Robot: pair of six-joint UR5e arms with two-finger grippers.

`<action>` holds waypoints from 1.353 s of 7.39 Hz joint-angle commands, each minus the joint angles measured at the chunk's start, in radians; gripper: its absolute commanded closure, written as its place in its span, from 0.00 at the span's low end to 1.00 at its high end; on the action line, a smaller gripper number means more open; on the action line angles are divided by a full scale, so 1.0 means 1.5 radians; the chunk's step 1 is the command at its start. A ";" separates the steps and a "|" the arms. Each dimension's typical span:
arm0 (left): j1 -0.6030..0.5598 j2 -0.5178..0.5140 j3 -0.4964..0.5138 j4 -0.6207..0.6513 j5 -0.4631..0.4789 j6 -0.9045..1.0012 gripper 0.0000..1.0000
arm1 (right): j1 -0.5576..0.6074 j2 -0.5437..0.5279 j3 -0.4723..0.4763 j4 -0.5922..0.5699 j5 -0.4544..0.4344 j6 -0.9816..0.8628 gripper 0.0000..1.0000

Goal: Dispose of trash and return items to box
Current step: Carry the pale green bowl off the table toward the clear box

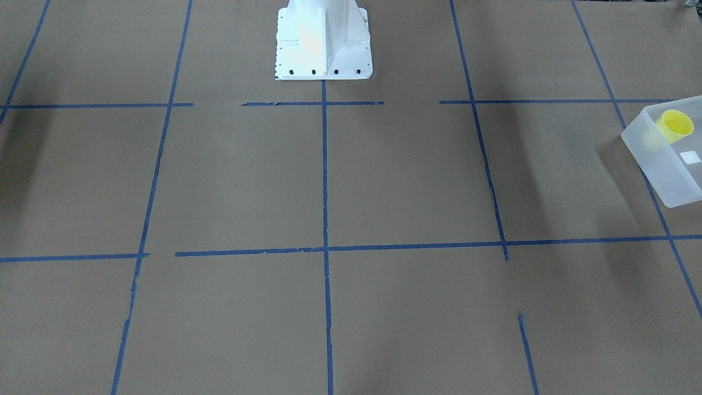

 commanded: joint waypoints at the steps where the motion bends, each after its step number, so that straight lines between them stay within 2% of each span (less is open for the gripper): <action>1: -0.017 0.056 0.110 -0.197 -0.009 -0.018 1.00 | -0.001 0.000 -0.001 0.002 0.000 0.000 0.00; 2: -0.013 0.076 0.137 -0.264 -0.040 -0.060 1.00 | -0.003 0.000 -0.001 0.002 -0.001 0.000 0.00; 3: -0.011 0.094 0.156 -0.293 -0.047 -0.058 1.00 | -0.004 0.000 -0.001 0.003 0.000 0.000 0.00; 4: -0.011 0.102 0.163 -0.320 -0.047 -0.056 0.44 | -0.004 0.000 -0.001 0.003 0.000 0.000 0.00; 5: -0.010 0.104 0.162 -0.333 -0.046 -0.056 0.00 | -0.004 0.000 0.000 0.003 0.000 0.000 0.00; 6: -0.010 0.103 0.158 -0.335 -0.046 -0.063 0.00 | -0.004 0.000 0.000 0.003 0.000 0.000 0.00; 7: -0.011 0.097 0.126 -0.322 -0.046 -0.067 0.00 | -0.004 0.000 0.000 0.002 0.000 0.000 0.00; 8: -0.010 0.090 0.089 -0.303 -0.048 -0.127 0.00 | -0.004 0.000 0.000 0.002 0.000 0.001 0.00; 9: -0.009 0.085 0.037 -0.258 -0.050 -0.154 0.00 | -0.004 -0.001 0.000 0.002 0.000 0.001 0.00; 10: -0.009 0.065 -0.039 -0.146 -0.049 -0.156 0.00 | -0.004 -0.001 0.000 0.002 0.001 0.002 0.00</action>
